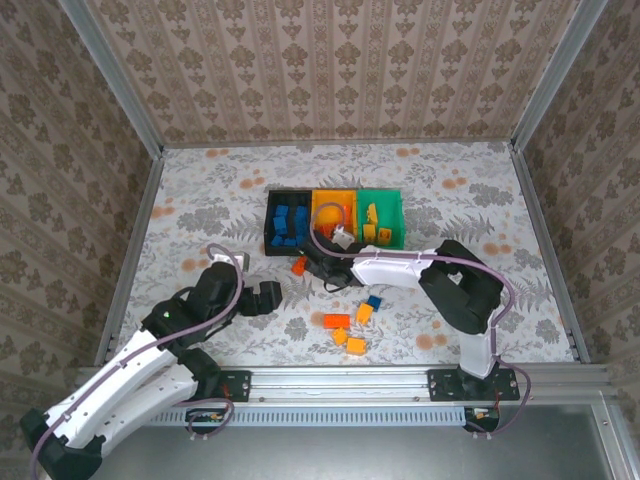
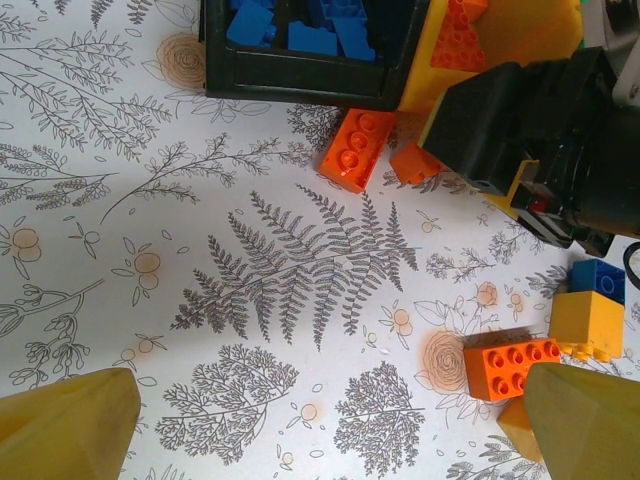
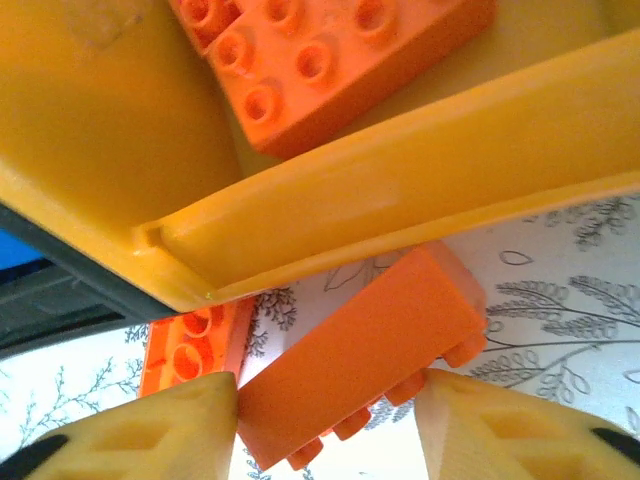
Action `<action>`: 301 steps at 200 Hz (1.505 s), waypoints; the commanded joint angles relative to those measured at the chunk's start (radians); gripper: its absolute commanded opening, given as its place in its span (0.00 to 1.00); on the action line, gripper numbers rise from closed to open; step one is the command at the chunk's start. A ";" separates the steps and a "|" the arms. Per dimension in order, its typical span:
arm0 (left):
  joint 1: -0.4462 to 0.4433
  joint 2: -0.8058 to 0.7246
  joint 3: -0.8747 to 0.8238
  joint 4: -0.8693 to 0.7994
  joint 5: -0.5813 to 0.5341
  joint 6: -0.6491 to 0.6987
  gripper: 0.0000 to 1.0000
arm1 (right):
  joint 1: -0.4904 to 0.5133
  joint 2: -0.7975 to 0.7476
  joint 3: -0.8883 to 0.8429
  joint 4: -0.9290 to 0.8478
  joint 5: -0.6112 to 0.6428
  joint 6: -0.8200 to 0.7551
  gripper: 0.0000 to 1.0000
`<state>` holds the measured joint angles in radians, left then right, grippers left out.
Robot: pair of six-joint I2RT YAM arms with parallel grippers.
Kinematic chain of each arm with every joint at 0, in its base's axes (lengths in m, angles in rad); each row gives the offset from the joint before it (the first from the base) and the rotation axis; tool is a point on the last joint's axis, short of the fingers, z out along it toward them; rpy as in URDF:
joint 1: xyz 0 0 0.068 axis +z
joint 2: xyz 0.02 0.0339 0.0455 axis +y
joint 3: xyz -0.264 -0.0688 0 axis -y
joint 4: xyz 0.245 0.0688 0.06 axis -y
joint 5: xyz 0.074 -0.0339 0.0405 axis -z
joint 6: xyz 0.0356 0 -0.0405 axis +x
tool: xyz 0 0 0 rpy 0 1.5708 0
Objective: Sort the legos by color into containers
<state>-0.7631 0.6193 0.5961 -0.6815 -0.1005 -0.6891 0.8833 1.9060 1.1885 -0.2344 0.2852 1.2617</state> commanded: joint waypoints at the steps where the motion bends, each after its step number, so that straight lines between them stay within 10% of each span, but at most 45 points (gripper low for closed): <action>1: 0.008 -0.010 -0.018 0.018 0.016 -0.023 1.00 | -0.019 -0.023 -0.069 -0.085 0.013 -0.002 0.43; 103: 0.010 -0.004 -0.034 0.024 0.032 -0.033 1.00 | -0.025 -0.352 -0.300 -0.150 -0.005 -0.145 0.41; 228: 0.017 -0.022 -0.049 0.010 0.028 -0.030 1.00 | -0.065 -0.286 -0.207 -0.230 -0.024 -0.406 0.80; 235: 0.018 -0.024 -0.051 0.009 0.027 -0.030 1.00 | -0.065 -0.280 -0.201 -0.239 -0.031 -0.442 0.99; 301: 0.031 -0.016 -0.054 0.011 0.025 -0.029 1.00 | -0.046 -0.264 -0.212 -0.267 -0.074 -0.706 0.99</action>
<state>-0.7452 0.6067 0.5507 -0.6621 -0.0742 -0.7044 0.8299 1.6360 0.9737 -0.4568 0.2432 0.6994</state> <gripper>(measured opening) 0.997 0.995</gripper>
